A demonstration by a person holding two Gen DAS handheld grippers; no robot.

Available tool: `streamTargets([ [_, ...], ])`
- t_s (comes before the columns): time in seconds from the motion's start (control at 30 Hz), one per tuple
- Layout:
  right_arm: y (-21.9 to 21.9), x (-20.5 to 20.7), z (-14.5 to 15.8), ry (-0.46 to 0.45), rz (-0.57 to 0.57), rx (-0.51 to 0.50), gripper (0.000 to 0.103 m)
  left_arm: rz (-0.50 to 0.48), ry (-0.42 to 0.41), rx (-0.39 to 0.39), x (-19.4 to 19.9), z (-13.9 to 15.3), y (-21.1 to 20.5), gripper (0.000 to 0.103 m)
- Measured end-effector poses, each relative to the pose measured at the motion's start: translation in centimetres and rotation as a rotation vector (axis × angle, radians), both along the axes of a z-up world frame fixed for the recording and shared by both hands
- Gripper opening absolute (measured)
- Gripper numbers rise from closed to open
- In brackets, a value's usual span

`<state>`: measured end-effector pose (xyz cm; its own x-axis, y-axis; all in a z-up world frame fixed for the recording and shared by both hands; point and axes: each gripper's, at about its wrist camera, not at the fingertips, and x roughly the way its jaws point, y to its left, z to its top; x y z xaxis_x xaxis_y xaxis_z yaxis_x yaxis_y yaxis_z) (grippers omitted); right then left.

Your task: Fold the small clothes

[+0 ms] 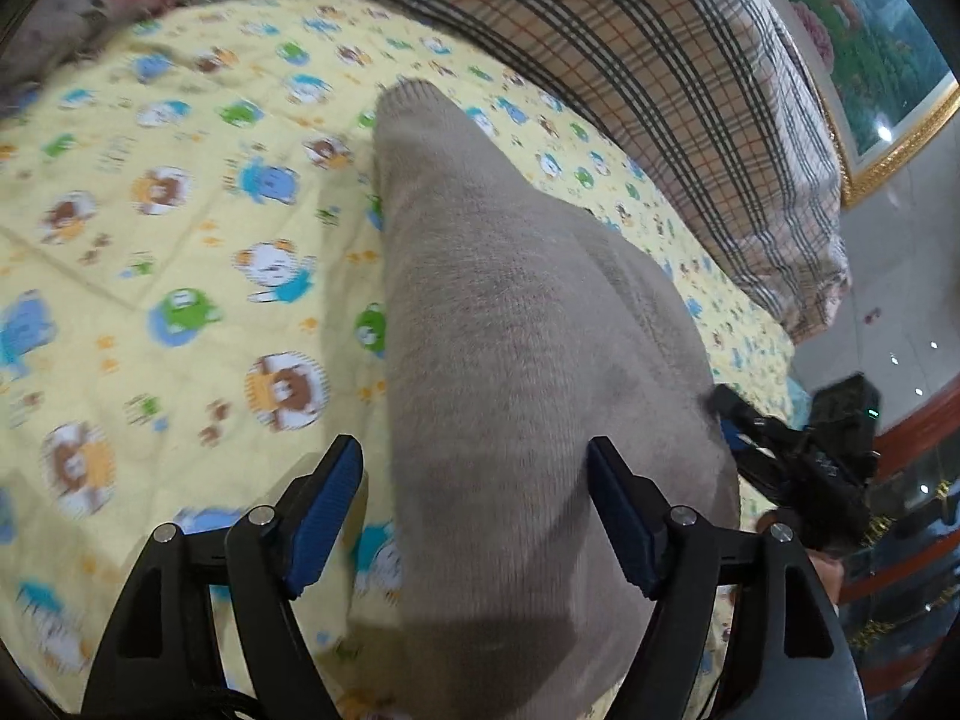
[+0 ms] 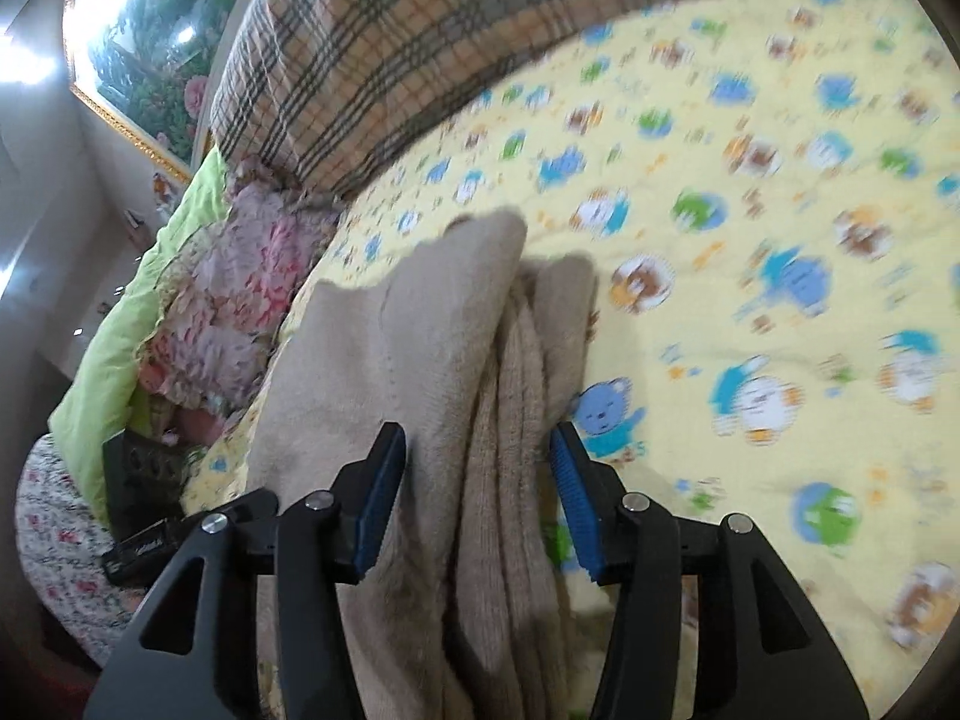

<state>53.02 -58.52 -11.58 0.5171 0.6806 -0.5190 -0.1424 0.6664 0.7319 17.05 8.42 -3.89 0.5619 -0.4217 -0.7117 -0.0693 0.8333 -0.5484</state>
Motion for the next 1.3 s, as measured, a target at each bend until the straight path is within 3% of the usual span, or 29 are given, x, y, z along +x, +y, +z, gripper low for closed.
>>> streamTargets([
  [0.17,-1.9,-3.8,2.8,-0.078,-0.098,-0.026,0.051,0.066,-0.024,0.097,-3.4,1.6,0.6,0.078],
  [0.3,-0.5,-6.8,4.4,-0.129,-0.088,-0.097,0.047,0.08,-0.025,0.174,-5.6,2.1,0.8,0.079],
  [0.37,1.0,-7.9,4.7,-0.143,-0.055,-0.123,0.034,0.093,-0.014,0.196,-6.1,2.1,0.9,0.079],
  [0.6,4.9,-7.7,3.2,-0.118,0.016,-0.183,0.028,0.106,0.013,0.261,-6.1,1.9,-0.2,0.08],
  [0.7,4.9,-7.2,1.4,-0.072,-0.014,-0.265,0.014,0.101,0.018,0.277,-5.7,1.2,-0.7,0.083],
  [0.77,3.9,-6.9,0.1,-0.038,-0.046,-0.247,0.0,0.091,0.023,0.289,-5.2,0.5,-1.0,0.086],
  [0.97,2.4,-7.3,0.0,-0.031,-0.078,-0.205,0.0,0.095,0.033,0.283,-5.4,0.1,-0.4,0.09],
  [1.17,1.7,-10.3,1.9,-0.099,-0.057,-0.18,0.003,0.071,0.015,0.304,-8.3,1.6,-0.7,0.09],
  [1.3,2.4,-12.4,1.1,-0.086,-0.01,-0.249,0.003,0.036,0.032,0.371,-9.9,0.7,-1.9,0.09],
])
